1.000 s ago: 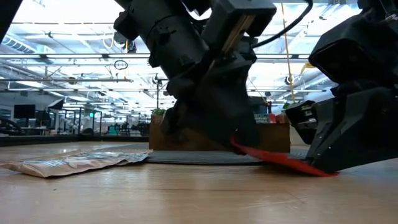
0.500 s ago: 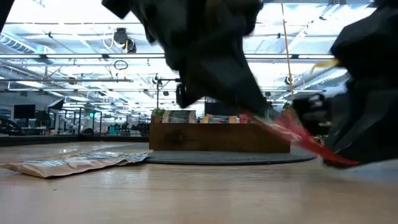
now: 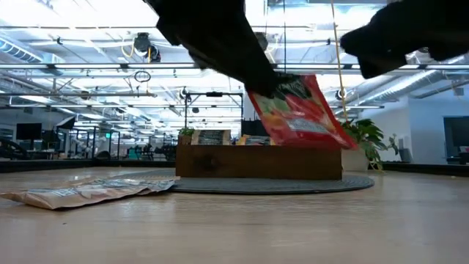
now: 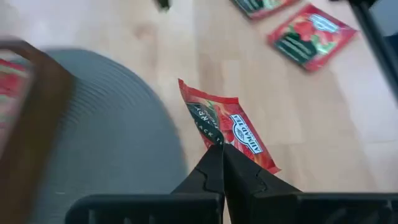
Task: Pick & Place Tea
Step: Put the red tea bag into the right compartment of the wooden organizer
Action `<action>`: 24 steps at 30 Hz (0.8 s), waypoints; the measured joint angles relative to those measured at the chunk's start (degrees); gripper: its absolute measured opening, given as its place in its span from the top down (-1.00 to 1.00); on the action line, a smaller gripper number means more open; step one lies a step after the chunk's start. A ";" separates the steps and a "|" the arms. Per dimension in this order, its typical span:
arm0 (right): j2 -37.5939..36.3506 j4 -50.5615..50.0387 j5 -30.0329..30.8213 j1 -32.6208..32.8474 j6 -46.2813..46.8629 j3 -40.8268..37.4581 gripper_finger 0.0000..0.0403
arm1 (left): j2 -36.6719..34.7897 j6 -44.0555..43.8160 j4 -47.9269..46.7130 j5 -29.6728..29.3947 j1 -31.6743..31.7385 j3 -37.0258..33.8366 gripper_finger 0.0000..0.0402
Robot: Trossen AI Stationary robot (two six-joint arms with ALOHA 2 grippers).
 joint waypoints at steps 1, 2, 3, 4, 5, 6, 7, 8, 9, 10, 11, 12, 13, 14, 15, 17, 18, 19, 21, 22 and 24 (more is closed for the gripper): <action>-0.44 -0.63 -0.29 -0.69 1.16 0.00 0.21 | -0.02 0.72 -0.07 -2.00 -0.42 0.00 0.99; -0.68 -1.32 -1.39 -1.56 2.56 0.00 0.20 | -0.04 1.37 -0.18 -3.58 -0.83 0.00 0.99; -0.70 -1.79 -2.33 -2.44 4.19 0.00 0.19 | -0.04 2.16 -0.12 -5.03 -1.24 0.00 0.99; -0.66 -2.04 -3.63 -3.40 5.87 0.00 0.18 | -0.02 2.97 0.02 -5.98 -1.63 0.00 0.99; -0.64 -2.06 -5.11 -4.38 7.37 0.00 0.17 | -0.02 3.86 -0.14 -6.81 -1.92 0.31 0.99; -0.64 -2.01 -6.71 -5.50 8.82 0.00 0.17 | -0.02 4.61 -0.18 -7.42 -2.20 0.85 0.99; -0.59 -2.04 -8.03 -6.50 10.14 0.00 0.17 | -0.02 5.08 0.18 -7.67 -2.40 1.31 0.99; -0.43 -2.47 -9.25 -7.55 11.34 0.00 0.18 | -0.04 5.24 0.30 -7.89 -2.58 1.60 0.99; -0.34 -3.27 -10.66 -8.45 12.15 0.01 0.18 | -0.04 5.25 0.18 -8.46 -2.69 1.83 0.99; -0.28 -3.86 -12.01 -9.16 12.84 0.00 0.19 | -0.04 5.33 -0.04 -9.26 -2.94 1.99 0.99; -0.27 -3.98 -13.43 -9.89 13.55 0.00 0.19 | -0.02 5.57 -0.12 -10.01 -3.12 2.04 0.99; -0.14 -3.76 -14.84 -10.59 14.27 0.01 0.19 | -0.02 6.07 -0.15 -10.37 -3.27 2.11 0.99; -0.05 -3.71 -16.25 -11.18 15.00 0.05 0.20 | -0.02 6.68 -0.10 -10.40 -3.37 2.23 0.99; -0.01 -3.84 -17.20 -11.52 15.37 0.06 0.20 | -0.02 6.91 0.03 -10.44 -3.39 2.32 0.99; 0.06 -3.87 -17.96 -11.77 15.49 0.04 0.20 | -0.02 6.90 0.02 -10.46 -3.39 2.34 0.99; 0.03 -3.14 -18.09 -11.88 15.24 0.02 0.20 | -0.02 6.66 -0.15 -10.46 -3.22 2.34 0.99; -0.01 -2.94 -18.09 -11.85 15.08 0.02 0.20 | -0.02 6.66 -0.13 -10.44 -3.04 2.34 0.99; -0.01 -2.94 -18.11 -11.85 15.04 0.02 0.20 | -0.02 6.66 -0.04 -10.46 -2.91 2.34 0.99; -0.01 -3.11 -18.14 -11.85 15.01 0.02 0.20 | -0.02 6.64 0.21 -10.48 -2.61 2.34 0.99; -0.01 -3.04 -18.12 -11.85 15.00 0.02 0.21 | -0.02 6.64 0.19 -10.48 -2.48 2.34 0.99; -0.01 -2.77 -18.12 -11.85 14.86 0.02 0.21 | -0.02 6.64 0.22 -10.39 -2.24 2.34 0.99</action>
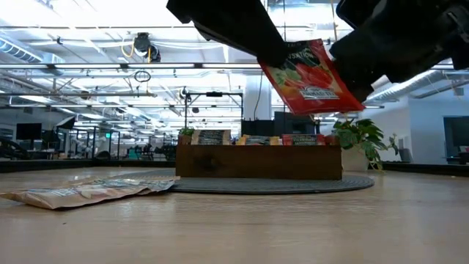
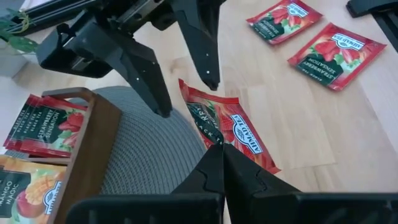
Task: Pick & Place Tea
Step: Put the red tea bag into the right compartment of the wooden organizer
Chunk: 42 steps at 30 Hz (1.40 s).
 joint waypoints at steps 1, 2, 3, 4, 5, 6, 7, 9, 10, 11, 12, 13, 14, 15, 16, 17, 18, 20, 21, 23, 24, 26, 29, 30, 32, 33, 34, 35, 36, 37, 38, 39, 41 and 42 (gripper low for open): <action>0.00 0.30 -0.02 -0.02 -0.13 0.00 0.21 | 0.00 -0.07 0.00 0.01 0.17 0.00 0.99; 0.00 0.86 -0.01 -0.02 -0.33 0.00 0.21 | 0.00 -0.22 0.00 0.02 0.20 0.00 0.99; 0.00 1.57 -0.09 -0.02 -0.75 0.01 0.21 | 0.00 -0.24 0.00 0.04 0.20 0.00 0.99; 0.00 2.05 -0.23 -0.16 -1.28 0.03 0.21 | 0.00 -0.20 0.06 0.04 0.20 0.00 1.00; 0.00 2.17 -0.55 -0.34 -1.45 0.07 0.21 | 0.00 -0.18 0.18 0.05 0.20 0.00 0.99; 0.00 2.19 -0.94 -0.62 -1.51 0.07 0.21 | 0.00 -0.17 0.39 0.07 0.20 0.00 1.00; 0.00 2.20 -1.43 -0.98 -1.46 0.07 0.21 | 0.00 -0.17 0.56 0.07 0.20 0.00 1.00; 0.00 2.47 -2.67 -1.56 -1.36 0.07 0.21 | 0.00 -0.06 0.68 0.09 0.20 0.00 1.00; 0.00 2.43 -3.27 -1.87 -1.23 0.10 0.21 | 0.00 0.05 0.69 0.11 0.20 0.00 1.00; 0.00 2.29 -4.11 -2.19 -1.01 0.11 0.21 | 0.00 0.07 0.70 0.11 0.23 0.00 1.00; 0.00 2.19 -4.42 -2.40 -0.90 0.11 0.21 | 0.00 0.07 0.71 0.13 0.30 0.00 1.00; 0.00 2.31 -4.40 -2.56 -0.91 0.11 0.22 | 0.00 0.07 0.70 0.30 0.40 0.00 1.00; 0.00 2.53 -4.41 -2.60 -1.01 0.11 0.24 | 0.00 0.07 0.70 0.58 0.55 0.00 1.00; 0.00 2.52 -4.41 -2.62 -1.16 0.21 0.27 | 0.00 0.09 0.68 0.93 0.76 0.00 1.00; 0.00 2.43 -4.43 -2.62 -1.39 0.40 0.31 | 0.00 0.09 0.70 1.37 0.92 0.00 1.00; 0.00 2.41 -4.53 -2.62 -1.66 0.57 0.35 | 0.00 0.09 0.70 1.59 1.14 0.00 1.00; 0.00 2.39 -4.61 -2.62 -1.89 0.68 0.41 | 0.00 0.09 0.70 1.60 1.25 0.00 1.00; 0.00 1.93 -6.04 -2.62 -2.24 0.87 0.52 | 0.00 0.11 0.74 1.62 1.46 0.00 1.00; 0.00 1.65 -6.88 -2.62 -2.38 0.87 0.59 | 0.00 0.28 0.86 1.64 1.56 0.00 1.00; 0.00 1.54 -7.44 -2.62 -3.00 0.87 0.73 | 0.00 0.47 1.06 1.78 1.60 0.00 1.00; 0.00 1.38 -7.44 -2.62 -3.39 0.87 0.80 | 0.00 0.47 1.14 1.79 1.63 0.00 1.00; 0.00 1.02 -7.44 -2.62 -4.24 0.87 0.93 | 0.00 0.72 1.14 1.81 1.62 0.00 1.00; 0.00 1.05 -7.43 -2.62 -4.69 0.87 0.97 | 0.02 1.16 1.16 1.85 1.65 0.00 1.00; 0.00 1.05 -7.43 -2.62 -4.64 0.87 0.97 | 0.02 1.14 1.18 1.85 1.65 0.00 1.00; 0.00 1.05 -7.43 -2.62 -5.10 0.87 0.99 | 0.02 1.14 1.24 1.81 1.65 0.00 0.98; 0.00 1.07 -7.28 -2.62 -5.75 0.87 0.99 | 0.02 1.14 1.22 1.79 1.65 0.00 0.96; 0.00 1.08 -6.95 -2.62 -6.11 0.87 0.99 | 0.02 1.14 1.22 1.73 1.65 0.00 0.92; 0.00 1.07 -6.47 -2.62 -6.51 0.87 0.99 | 0.02 1.00 1.28 1.43 1.63 0.00 0.88; -0.05 1.01 -5.95 -2.62 -7.20 0.87 1.00 | -0.01 0.46 1.35 0.86 1.49 0.00 0.83; -0.15 0.91 -5.93 -2.62 -8.05 0.87 1.00 | -0.31 0.04 1.32 -0.10 1.15 -0.03 0.78; -0.20 0.84 -5.89 -2.62 -8.75 0.87 1.00 | -0.67 0.09 1.32 -0.73 0.93 -0.04 0.71; -0.24 0.45 -5.77 -2.64 -9.00 0.87 1.00 | -1.04 0.67 1.54 -1.31 0.77 -0.04 0.64; -0.48 -1.13 -5.73 -2.64 -9.25 0.86 1.00 | -2.26 2.48 1.14 -3.13 0.18 -0.04 0.49; -0.58 -1.51 -5.69 -2.64 -9.46 0.83 1.00 | -2.79 3.02 1.06 -3.95 -0.09 -0.04 0.41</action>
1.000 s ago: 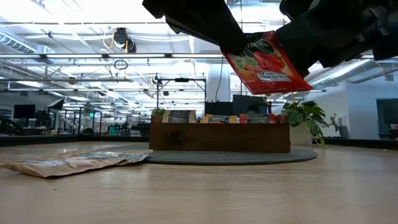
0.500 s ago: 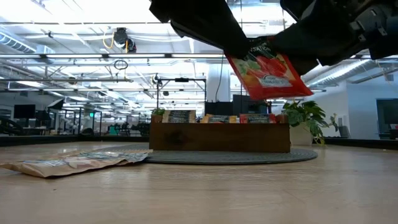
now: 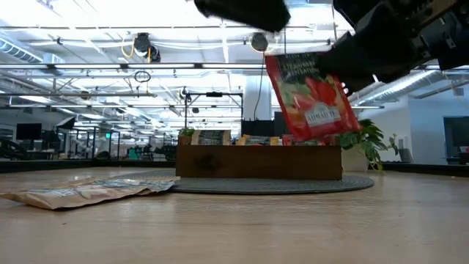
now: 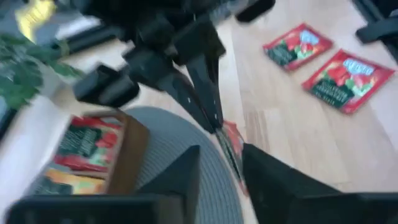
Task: Pick & Place Tea
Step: Put the red tea bag into the right compartment of the wooden organizer
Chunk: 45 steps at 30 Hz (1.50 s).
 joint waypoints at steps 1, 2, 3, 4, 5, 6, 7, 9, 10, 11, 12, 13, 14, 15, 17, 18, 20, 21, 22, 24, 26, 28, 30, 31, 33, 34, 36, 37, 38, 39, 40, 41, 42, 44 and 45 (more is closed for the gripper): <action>-0.04 0.00 0.11 0.00 -0.02 0.04 1.00 | -0.64 0.50 0.09 -0.68 -0.29 0.00 0.32; -0.07 -0.17 0.69 0.01 -0.05 0.04 1.00 | -1.32 1.14 -0.18 -1.12 -0.56 0.00 0.24; -0.08 -0.44 1.61 0.03 -0.07 0.03 1.00 | -2.10 1.56 -0.59 -1.37 -0.85 0.00 0.16; -0.08 -0.68 2.26 0.02 -0.42 0.02 1.00 | -2.97 1.34 -1.29 -1.45 -1.19 0.00 0.10; -0.23 -1.03 3.41 0.02 -1.05 0.02 1.00 | -3.69 -0.07 -2.57 -1.41 -1.57 0.02 0.03; -0.82 -1.91 4.82 0.02 -1.85 0.02 1.00 | -4.21 -1.94 -3.97 -1.41 -1.93 0.07 -0.02; -1.62 -2.71 6.51 0.02 -2.82 0.00 1.00 | -4.47 -3.68 -5.32 -1.45 -2.40 0.11 -0.06; -4.59 -3.91 9.82 -0.13 -5.40 -1.05 1.00 | -4.43 -6.26 -7.82 -2.38 -3.88 -0.22 -0.09; -6.60 -3.97 10.64 -0.50 -6.24 -2.12 1.00 | -4.38 -7.10 -7.80 -3.60 -4.89 -0.90 -0.10; -8.88 -3.80 10.87 -0.99 -6.66 -3.43 1.00 | -4.38 -7.48 -7.08 -5.23 -5.75 -1.74 -0.08; -11.85 -3.87 11.41 -1.56 -6.87 -5.07 1.00 | -4.38 -7.53 -6.24 -7.30 -6.52 -2.52 -0.06; -14.87 -3.87 12.34 -2.02 -6.89 -7.02 1.00 | -4.38 -7.49 -5.85 -9.81 -7.26 -3.12 -0.02; -17.93 -3.72 13.30 -2.61 -6.89 -8.81 1.00 | -4.38 -7.39 -5.73 -12.45 -7.86 -3.54 0.02; -20.79 -3.51 14.00 -3.34 -6.89 -10.79 1.00 | -4.38 -6.88 -5.69 -14.54 -8.30 -3.72 0.08; -24.91 -3.50 15.65 -4.94 -6.49 -14.45 1.00 | -4.38 -3.95 -4.67 -17.28 -9.13 -3.78 0.21; -26.16 -3.36 16.57 -5.88 -6.41 -16.10 1.00 | -4.38 -2.50 -3.59 -17.30 -9.42 -3.77 0.28; -26.98 -1.10 17.51 -8.04 -6.17 -18.65 1.00 | -4.35 0.45 -1.74 -16.54 -9.69 -3.76 0.43; -27.02 0.49 18.10 -9.01 -5.66 -19.62 1.00 | -4.25 1.19 -0.67 -16.20 -9.64 -3.80 0.50; -26.92 2.10 18.19 -10.00 -5.10 -20.36 1.00 | -4.22 1.75 0.31 -16.03 -9.38 -4.13 0.57; -25.96 5.07 18.16 -11.39 -4.86 -21.23 1.00 | -4.22 2.82 2.26 -16.05 -8.78 -5.33 0.71; -24.92 6.58 18.34 -12.31 -6.01 -21.46 1.00 | -4.20 3.88 5.00 -16.01 -8.15 -7.25 0.82; -23.55 8.09 19.41 -13.16 -6.70 -21.46 1.00 | -4.18 4.52 7.54 -15.78 -7.65 -9.04 0.93; -21.89 8.62 19.55 -13.86 -6.66 -21.46 1.00 | -4.18 4.52 9.53 -14.71 -7.12 -10.67 0.97; -20.87 8.68 19.57 -13.99 -6.50 -21.46 1.00 | -4.18 4.50 10.17 -13.92 -6.80 -11.38 0.97; -18.50 9.48 19.56 -14.37 -6.49 -21.46 1.00 | -4.09 4.44 10.60 -12.81 -6.34 -12.14 0.93; -17.06 10.71 19.62 -14.67 -6.60 -21.46 1.00 | -4.09 4.28 10.61 -12.55 -6.14 -12.30 0.90; -14.23 13.64 19.69 -15.12 -6.80 -21.46 1.00 | -4.09 4.01 10.68 -12.46 -6.04 -12.33 0.85; -12.99 15.12 19.66 -15.21 -6.74 -21.46 1.00 | -4.09 3.88 10.72 -12.44 -6.17 -12.33 0.84; -11.69 16.81 19.52 -15.31 -6.47 -21.46 1.00 | -4.09 3.85 10.71 -12.42 -6.34 -12.33 0.83; -10.63 17.81 19.47 -15.32 -6.23 -21.43 1.00 | -4.09 3.85 10.64 -12.35 -6.61 -12.33 0.82; -9.81 18.18 19.47 -15.32 -5.97 -21.42 1.00 | -4.09 3.86 10.60 -12.31 -6.87 -12.33 0.82; -8.97 18.58 19.48 -15.34 -5.63 -21.42 1.00 | -4.09 3.98 10.61 -12.31 -7.18 -12.33 0.82; -8.22 18.94 19.48 -15.34 -5.31 -21.42 1.00 | -4.09 4.13 10.61 -12.31 -7.48 -12.33 0.83; -7.22 19.02 19.48 -15.34 -4.33 -21.42 1.00 | -4.09 4.20 10.32 -12.29 -7.89 -12.33 0.85; -6.85 19.02 19.48 -15.34 -3.98 -21.42 1.00 | -4.09 4.27 10.15 -12.25 -7.97 -12.33 0.86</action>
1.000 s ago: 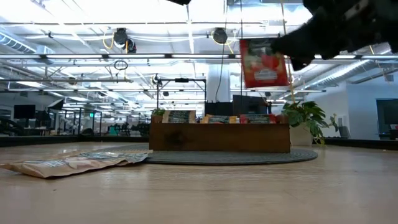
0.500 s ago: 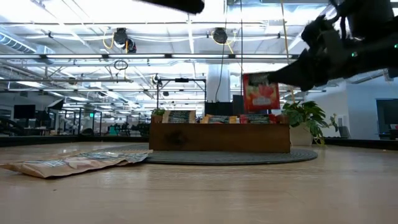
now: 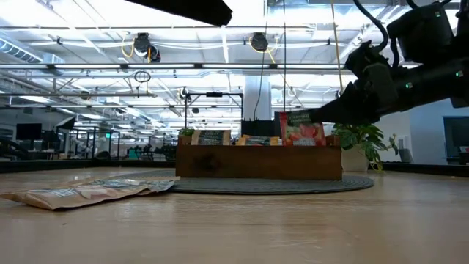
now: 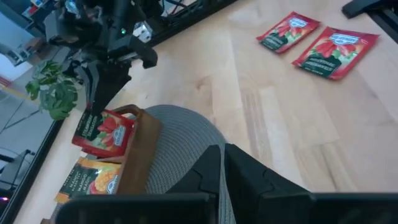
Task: Pick & Place Tea
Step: Put the red tea bag into the right compartment of the wooden organizer
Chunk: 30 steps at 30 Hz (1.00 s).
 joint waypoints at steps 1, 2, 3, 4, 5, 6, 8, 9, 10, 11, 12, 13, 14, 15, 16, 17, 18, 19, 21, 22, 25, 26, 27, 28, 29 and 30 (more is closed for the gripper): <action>0.29 -0.01 0.00 0.00 0.08 0.00 1.00 | 0.00 0.06 -0.10 0.00 -0.10 0.00 0.88; 0.53 -0.08 0.00 0.00 0.08 0.00 1.00 | 0.00 0.06 -0.29 -0.02 -0.19 0.00 0.90; 0.72 -0.31 0.00 0.00 0.09 0.00 1.00 | 0.00 0.06 -0.63 -0.01 -0.19 0.00 0.92; 0.88 -0.76 0.00 0.00 0.10 0.00 1.00 | 0.00 0.05 -1.02 -0.02 -0.19 0.00 0.94; 0.89 -1.41 0.00 0.00 0.08 0.00 1.00 | 0.00 0.02 -1.34 -0.02 -0.19 0.00 0.96; 0.89 -1.94 -0.01 0.00 0.12 -0.01 1.00 | 0.00 -0.02 -1.52 -0.02 -0.15 0.00 0.97; 0.89 -2.77 -0.02 0.06 0.10 0.00 0.99 | 0.00 -0.14 -1.50 -0.02 -0.15 0.00 0.98; 0.89 -3.11 -0.05 0.16 0.10 0.00 0.97 | 0.00 -0.14 -1.50 -0.02 -0.15 0.00 0.97; 0.89 -3.15 -0.09 0.36 0.13 0.00 0.96 | 0.00 -0.15 -1.50 -0.02 -0.15 0.00 0.94; 0.89 -3.03 -0.11 0.57 0.10 0.00 0.93 | 0.00 -0.23 -1.50 -0.04 -0.15 0.00 0.92; 0.87 -2.80 -0.17 0.80 0.10 0.00 0.90 | 0.00 -0.38 -1.50 -0.03 -0.15 0.00 0.89; 0.86 -2.79 -0.22 0.98 0.07 0.00 0.86 | 0.00 -0.41 -1.50 -0.04 -0.15 0.00 0.87; 0.86 -2.84 -0.22 1.19 -0.18 0.00 0.82 | 0.00 -0.41 -1.54 -0.02 -0.15 0.00 0.85; 0.86 -2.86 -0.22 1.43 -0.48 0.00 0.77 | 0.00 -0.43 -1.55 -0.04 -0.15 0.00 0.84; 0.86 -2.84 -0.22 1.68 -0.80 0.00 0.72 | 0.00 -0.44 -1.57 -0.04 -0.15 0.00 0.83; 0.86 -2.84 -0.20 1.96 -1.28 0.00 0.66 | 0.00 -0.47 -1.57 -0.04 -0.15 0.00 0.82; 0.86 -2.82 -0.20 2.16 -1.74 0.00 0.61 | 0.00 -0.51 -1.59 -0.04 -0.15 0.00 0.82; 0.86 -2.74 -0.15 2.35 -1.91 0.00 0.56 | 0.00 -0.53 -1.63 -0.04 -0.15 0.00 0.82; 0.78 -1.85 -0.16 2.41 -2.01 0.00 0.47 | 0.00 -0.44 -1.66 -0.04 -0.15 0.00 0.82; 0.66 -1.17 -0.10 2.40 -2.03 0.00 0.44 | 0.00 -0.48 -1.69 -0.05 -0.15 0.00 0.82; -0.34 0.42 -0.02 2.40 -3.03 0.00 0.35 | 0.00 -1.13 -2.68 -0.07 -0.15 0.00 0.82; -0.95 0.59 -0.04 2.40 -3.74 0.00 0.33 | 0.00 -1.47 -3.19 -0.09 -0.15 0.00 0.82; -1.69 0.59 -0.02 2.40 -4.46 0.00 0.32 | 0.00 -1.70 -3.60 -0.11 -0.15 0.00 0.81; -2.43 0.62 0.23 2.40 -4.90 0.00 0.31 | 0.00 -1.82 -3.87 -0.11 -0.15 0.00 0.81; -3.17 0.69 0.81 2.40 -5.36 0.00 0.30 | 0.00 -1.88 -4.02 -0.13 -0.15 0.00 0.81; -4.00 0.54 1.51 2.40 -6.02 0.00 0.30 | 0.00 -1.93 -4.15 -0.17 -0.15 0.00 0.81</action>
